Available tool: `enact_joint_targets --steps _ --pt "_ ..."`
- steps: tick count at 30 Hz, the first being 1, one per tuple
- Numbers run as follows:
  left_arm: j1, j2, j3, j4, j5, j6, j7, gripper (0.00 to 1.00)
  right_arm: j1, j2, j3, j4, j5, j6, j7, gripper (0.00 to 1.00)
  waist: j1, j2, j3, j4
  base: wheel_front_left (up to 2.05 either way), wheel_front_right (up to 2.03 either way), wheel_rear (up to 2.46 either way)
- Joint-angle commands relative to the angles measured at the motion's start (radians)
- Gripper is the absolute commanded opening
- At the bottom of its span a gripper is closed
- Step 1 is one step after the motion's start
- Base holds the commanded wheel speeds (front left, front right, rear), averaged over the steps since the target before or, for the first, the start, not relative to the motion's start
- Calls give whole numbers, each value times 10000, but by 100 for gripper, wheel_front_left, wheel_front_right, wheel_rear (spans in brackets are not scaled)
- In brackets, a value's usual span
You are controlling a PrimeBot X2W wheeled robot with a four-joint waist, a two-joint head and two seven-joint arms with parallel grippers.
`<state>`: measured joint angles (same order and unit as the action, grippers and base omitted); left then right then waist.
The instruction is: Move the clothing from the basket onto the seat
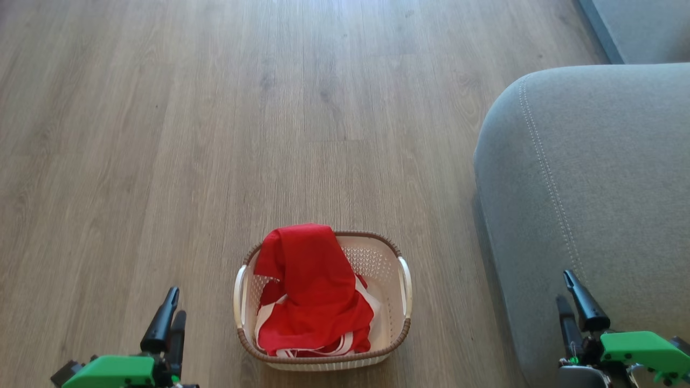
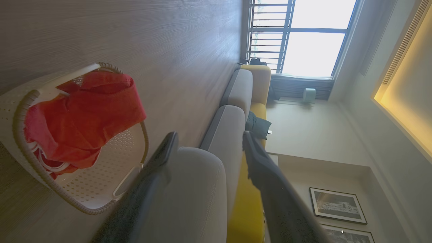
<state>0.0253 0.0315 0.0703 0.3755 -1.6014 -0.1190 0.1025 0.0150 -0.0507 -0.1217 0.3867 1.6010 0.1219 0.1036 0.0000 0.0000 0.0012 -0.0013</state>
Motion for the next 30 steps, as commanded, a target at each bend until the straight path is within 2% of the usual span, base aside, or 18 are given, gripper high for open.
enact_joint_targets --steps 1,15,30 --pt "-431 42 104 -339 34 -7 -78 100 -339 -5 11 -384 -95 6 -142 100 0 0 -8 -3 0 0 0" --pt "-483 59 437 -481 380 -20 -496 100 -494 -4 -187 -578 -1020 16 -554 100 0 0 -75 -26 0 0 0" --pt "-715 77 1018 -1109 1804 -34 -945 100 -765 -3 -308 -1524 -3109 26 -997 100 0 0 -177 -16 0 0 0"
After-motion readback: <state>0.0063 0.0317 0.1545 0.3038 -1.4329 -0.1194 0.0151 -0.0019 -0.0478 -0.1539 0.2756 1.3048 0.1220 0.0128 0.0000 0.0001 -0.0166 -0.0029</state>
